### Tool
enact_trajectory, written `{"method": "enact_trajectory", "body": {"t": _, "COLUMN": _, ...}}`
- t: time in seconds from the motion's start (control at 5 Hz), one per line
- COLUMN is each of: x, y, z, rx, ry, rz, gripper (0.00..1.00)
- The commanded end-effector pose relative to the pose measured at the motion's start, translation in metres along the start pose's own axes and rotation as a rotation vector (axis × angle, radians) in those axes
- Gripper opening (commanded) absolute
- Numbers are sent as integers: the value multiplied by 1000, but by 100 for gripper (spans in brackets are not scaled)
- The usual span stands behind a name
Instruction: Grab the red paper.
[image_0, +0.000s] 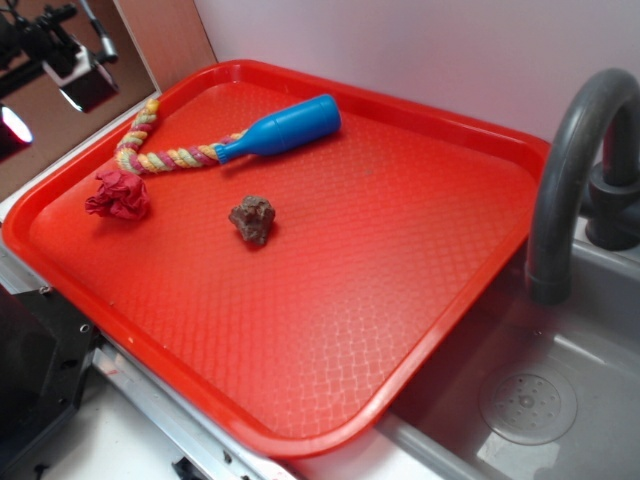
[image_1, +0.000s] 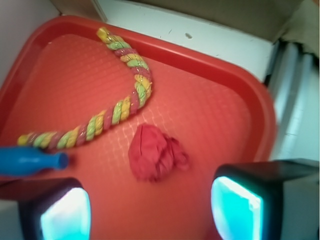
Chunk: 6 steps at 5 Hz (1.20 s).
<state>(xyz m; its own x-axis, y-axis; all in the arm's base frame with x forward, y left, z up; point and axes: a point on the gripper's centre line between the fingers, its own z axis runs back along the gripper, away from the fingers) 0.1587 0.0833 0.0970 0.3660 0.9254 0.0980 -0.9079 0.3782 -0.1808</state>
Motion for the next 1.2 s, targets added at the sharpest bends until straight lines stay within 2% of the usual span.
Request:
{"method": "enact_trajectory", "body": {"t": 0.0, "x": 24, "y": 6, "z": -43, "rx": -29, "ry": -22, "rz": -2, "gripper": 100}}
{"method": "enact_trajectory", "body": {"t": 0.4, "x": 4, "y": -8, "z": -66, "rx": -32, "ry": 67, "rz": -93, "gripper": 100}}
{"method": "enact_trajectory", "body": {"t": 0.6, "x": -14, "y": -13, "z": -70, "rx": -12, "ry": 88, "rz": -147, "gripper": 100}}
{"method": "enact_trajectory", "body": {"t": 0.8, "x": -20, "y": -13, "z": -75, "rx": 42, "ry": 85, "rz": -140, "gripper": 100}}
{"method": "enact_trajectory", "body": {"t": 1.0, "x": -20, "y": -10, "z": -81, "rx": 97, "ry": 57, "rz": -112, "gripper": 0}}
